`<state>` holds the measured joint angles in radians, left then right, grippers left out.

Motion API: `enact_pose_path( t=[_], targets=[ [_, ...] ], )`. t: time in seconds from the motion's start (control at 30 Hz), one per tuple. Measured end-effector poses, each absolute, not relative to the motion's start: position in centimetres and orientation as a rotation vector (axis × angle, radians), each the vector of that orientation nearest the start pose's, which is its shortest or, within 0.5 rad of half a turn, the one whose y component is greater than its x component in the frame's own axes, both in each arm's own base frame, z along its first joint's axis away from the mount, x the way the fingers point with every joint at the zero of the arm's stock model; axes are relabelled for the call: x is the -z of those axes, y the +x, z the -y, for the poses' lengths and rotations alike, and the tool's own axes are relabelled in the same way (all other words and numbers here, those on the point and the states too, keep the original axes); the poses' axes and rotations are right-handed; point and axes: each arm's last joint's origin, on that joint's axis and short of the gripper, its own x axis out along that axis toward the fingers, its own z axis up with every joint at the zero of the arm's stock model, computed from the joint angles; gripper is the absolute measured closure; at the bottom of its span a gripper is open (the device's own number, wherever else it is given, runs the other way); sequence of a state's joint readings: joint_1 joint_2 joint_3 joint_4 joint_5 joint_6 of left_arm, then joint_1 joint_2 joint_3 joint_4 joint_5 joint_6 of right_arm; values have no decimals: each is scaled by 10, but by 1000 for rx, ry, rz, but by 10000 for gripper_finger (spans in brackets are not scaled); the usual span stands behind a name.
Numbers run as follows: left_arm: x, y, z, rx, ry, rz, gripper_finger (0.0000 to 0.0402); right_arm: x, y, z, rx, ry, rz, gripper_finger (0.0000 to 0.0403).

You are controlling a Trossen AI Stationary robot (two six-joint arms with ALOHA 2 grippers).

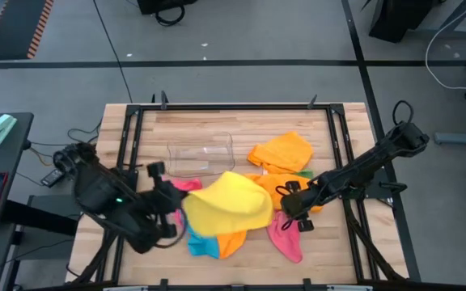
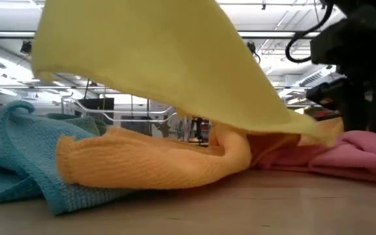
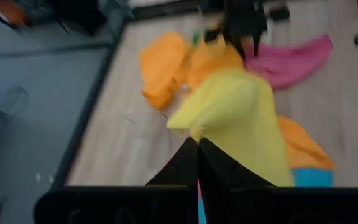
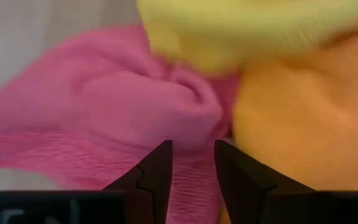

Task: Fold microfiber towels
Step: Fold the yellow microfiber cloth

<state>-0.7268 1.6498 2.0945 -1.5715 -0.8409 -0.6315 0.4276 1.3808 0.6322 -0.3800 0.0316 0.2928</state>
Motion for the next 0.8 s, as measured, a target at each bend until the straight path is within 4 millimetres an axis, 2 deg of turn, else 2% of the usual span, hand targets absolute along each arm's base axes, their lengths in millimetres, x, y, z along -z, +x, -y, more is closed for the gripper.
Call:
enact_pose_path(
  t=[0.13,0.23,0.47,0.67,0.8],
  targets=[
    [-459,207,158,-387,201,-614,392,-143,210,-80,-84,-25,-1135,274],
    [-461,205,158,-406,206,-588,380,-138,213,-62,-8,-33,-1124,274],
    [-460,205,159,-414,189,-582,388,-140,228,-5,170,2,-1046,274],
    [-460,205,160,-411,170,-582,387,-142,227,46,313,15,-1016,274],
    [-460,204,160,-408,170,-583,378,-145,225,70,389,31,-984,274]
  ],
)
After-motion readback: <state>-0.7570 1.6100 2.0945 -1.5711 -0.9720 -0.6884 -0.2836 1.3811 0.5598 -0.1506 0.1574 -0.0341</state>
